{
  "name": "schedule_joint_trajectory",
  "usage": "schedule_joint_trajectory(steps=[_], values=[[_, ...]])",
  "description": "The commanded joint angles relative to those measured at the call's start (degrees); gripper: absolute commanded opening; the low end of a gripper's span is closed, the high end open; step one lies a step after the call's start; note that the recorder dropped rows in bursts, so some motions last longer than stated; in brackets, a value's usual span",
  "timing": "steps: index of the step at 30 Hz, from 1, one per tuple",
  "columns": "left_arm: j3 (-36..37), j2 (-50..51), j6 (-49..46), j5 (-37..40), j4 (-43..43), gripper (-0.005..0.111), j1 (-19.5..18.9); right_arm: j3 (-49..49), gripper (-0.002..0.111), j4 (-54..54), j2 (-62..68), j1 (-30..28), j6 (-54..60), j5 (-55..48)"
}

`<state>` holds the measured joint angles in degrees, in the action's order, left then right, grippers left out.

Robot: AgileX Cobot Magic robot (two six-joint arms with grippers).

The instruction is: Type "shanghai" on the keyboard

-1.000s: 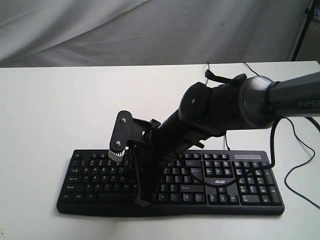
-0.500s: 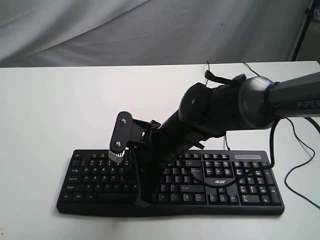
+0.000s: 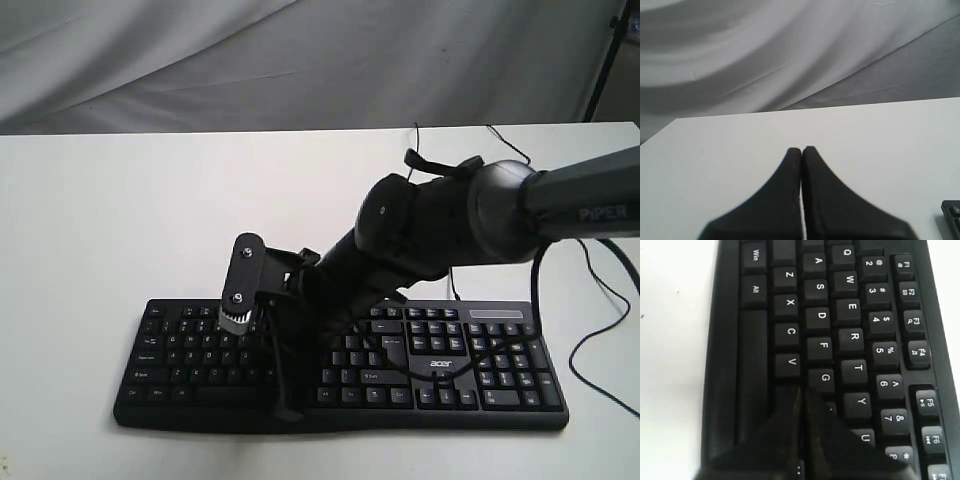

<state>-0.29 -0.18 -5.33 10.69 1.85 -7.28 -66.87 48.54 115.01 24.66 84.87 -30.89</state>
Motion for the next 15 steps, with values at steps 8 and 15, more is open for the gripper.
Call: schedule_joint_trajectory(steps=[8,15], values=[[0.29,0.18,0.16,-0.16,-0.03,0.001,0.22,0.37,0.0,-0.58,0.5,-0.2,2.05,-1.28],[0.29,0.18,0.16,-0.16,-0.03,0.001,0.22,0.37,0.0,-1.65,0.5,-0.62,2.05,-2.99]])
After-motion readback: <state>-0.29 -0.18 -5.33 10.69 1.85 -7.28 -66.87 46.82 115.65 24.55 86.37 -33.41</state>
